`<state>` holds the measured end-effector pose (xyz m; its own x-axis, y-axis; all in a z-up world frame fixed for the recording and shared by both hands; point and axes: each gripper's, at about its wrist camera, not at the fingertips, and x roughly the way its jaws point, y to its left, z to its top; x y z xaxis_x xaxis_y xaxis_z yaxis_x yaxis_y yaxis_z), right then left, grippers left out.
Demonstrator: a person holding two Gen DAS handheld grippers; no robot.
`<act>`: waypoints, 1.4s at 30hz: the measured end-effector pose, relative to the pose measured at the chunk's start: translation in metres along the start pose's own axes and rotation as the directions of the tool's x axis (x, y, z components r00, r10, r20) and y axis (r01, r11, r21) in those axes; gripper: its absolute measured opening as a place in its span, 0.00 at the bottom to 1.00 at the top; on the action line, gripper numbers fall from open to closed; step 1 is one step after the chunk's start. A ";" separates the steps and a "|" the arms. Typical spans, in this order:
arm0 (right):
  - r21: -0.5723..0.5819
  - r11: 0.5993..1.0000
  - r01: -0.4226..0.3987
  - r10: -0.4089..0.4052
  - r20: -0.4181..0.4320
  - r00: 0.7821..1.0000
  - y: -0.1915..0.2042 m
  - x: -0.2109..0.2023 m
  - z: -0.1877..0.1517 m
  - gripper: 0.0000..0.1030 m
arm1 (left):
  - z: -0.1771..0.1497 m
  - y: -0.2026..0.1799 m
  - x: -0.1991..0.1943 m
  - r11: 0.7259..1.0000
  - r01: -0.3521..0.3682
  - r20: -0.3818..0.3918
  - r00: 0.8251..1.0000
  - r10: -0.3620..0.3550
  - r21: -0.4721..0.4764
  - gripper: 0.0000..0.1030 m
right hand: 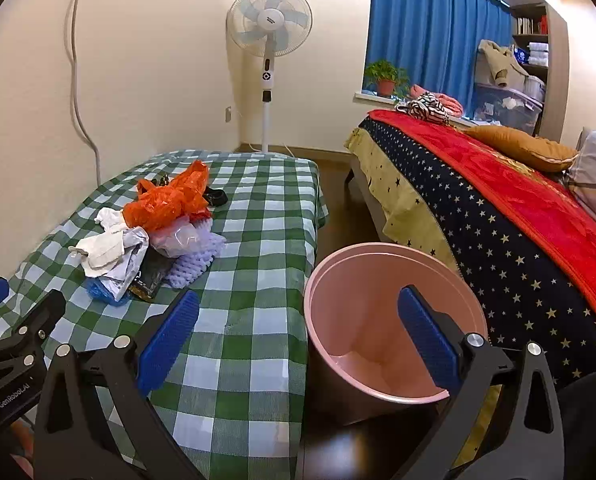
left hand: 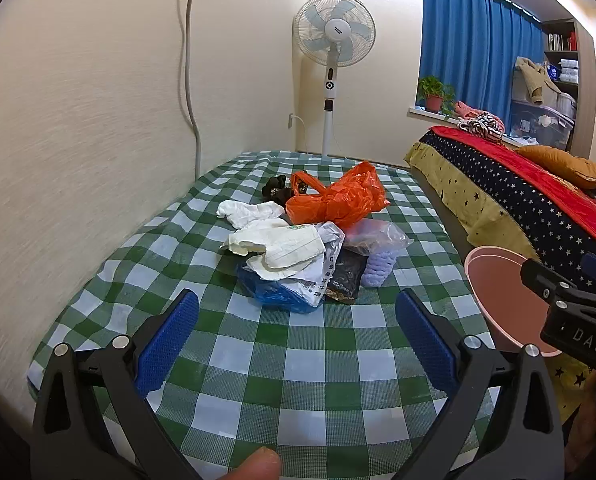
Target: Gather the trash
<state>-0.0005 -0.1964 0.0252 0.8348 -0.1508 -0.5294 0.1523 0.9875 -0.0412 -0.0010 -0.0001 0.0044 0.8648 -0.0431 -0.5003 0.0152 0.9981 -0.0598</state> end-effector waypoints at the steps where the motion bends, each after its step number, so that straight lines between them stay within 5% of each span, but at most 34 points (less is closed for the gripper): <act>1: -0.002 1.000 0.001 -0.001 0.006 1.000 0.001 -0.001 0.000 0.94 | 0.000 0.000 -0.001 1.000 0.000 0.001 1.000 0.000 0.001 0.93; 42: 0.010 1.000 -0.008 0.008 0.011 1.000 0.001 -0.002 0.001 0.94 | 0.001 -0.001 -0.002 1.000 0.001 0.002 1.000 -0.001 -0.004 0.92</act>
<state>-0.0016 -0.1956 0.0275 0.8418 -0.1431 -0.5204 0.1504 0.9882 -0.0284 -0.0027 -0.0012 0.0064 0.8660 -0.0440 -0.4981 0.0142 0.9979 -0.0636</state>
